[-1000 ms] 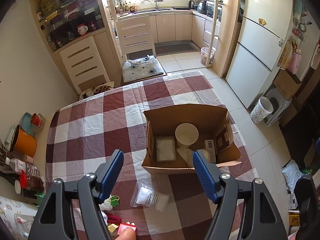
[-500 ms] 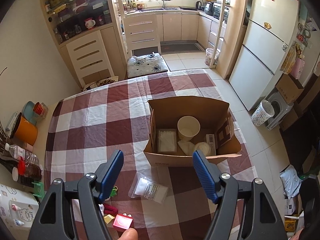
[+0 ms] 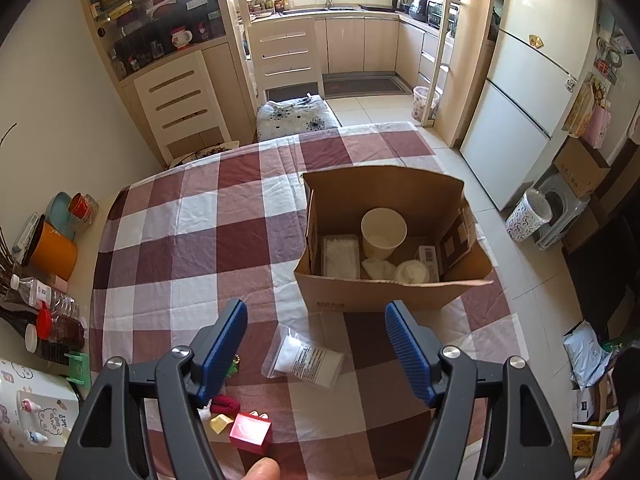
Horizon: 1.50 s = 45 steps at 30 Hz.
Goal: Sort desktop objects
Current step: 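Withdraw both open tools from the box toward the remaining items on the table, then grasp the white Hello Kitty plush with the left tool while the right tool grasps the clear zip bag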
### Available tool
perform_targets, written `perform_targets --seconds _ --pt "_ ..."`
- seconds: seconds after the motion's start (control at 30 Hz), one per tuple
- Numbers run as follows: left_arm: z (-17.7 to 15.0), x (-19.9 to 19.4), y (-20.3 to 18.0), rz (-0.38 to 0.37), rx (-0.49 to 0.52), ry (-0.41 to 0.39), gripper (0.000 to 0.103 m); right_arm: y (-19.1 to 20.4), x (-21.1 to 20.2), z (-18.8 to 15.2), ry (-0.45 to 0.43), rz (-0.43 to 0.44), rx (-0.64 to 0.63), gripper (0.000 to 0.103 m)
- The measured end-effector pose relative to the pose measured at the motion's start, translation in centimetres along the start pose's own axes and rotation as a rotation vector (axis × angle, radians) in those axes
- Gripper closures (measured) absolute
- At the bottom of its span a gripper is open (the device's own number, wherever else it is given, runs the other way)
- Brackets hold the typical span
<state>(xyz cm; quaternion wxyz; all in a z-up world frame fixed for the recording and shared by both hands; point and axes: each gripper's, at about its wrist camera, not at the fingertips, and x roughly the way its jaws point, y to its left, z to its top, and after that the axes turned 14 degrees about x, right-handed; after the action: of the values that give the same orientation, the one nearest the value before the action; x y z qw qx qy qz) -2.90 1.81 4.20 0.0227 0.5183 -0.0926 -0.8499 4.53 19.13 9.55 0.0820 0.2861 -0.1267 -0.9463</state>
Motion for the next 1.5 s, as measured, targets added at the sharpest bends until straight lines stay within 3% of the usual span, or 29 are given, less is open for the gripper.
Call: perform_targets --seconds 0.4,1.03,1.17,1.33,1.5 --pt "-3.3 2.3 1.4 -0.011 -0.005 0.072 0.029 1.7 0.6 -1.7 0.028 -0.008 0.004 0.01" --pt "-7.9 6.7 5.6 0.019 -0.045 0.192 0.029 5.1 6.8 -6.3 0.19 0.014 -0.039 0.01" --pt "-10.9 8.6 6.3 0.002 -0.063 0.245 0.029 5.5 8.4 -8.1 0.238 0.026 -0.068 0.01" --pt "-17.5 11.3 8.6 -0.022 -0.145 0.35 0.029 6.5 10.9 -12.5 0.334 0.047 -0.153 0.01" --pt "-24.7 13.3 13.1 -0.057 -0.355 0.436 0.03 7.0 13.3 -17.7 0.464 0.044 -0.229 0.01"
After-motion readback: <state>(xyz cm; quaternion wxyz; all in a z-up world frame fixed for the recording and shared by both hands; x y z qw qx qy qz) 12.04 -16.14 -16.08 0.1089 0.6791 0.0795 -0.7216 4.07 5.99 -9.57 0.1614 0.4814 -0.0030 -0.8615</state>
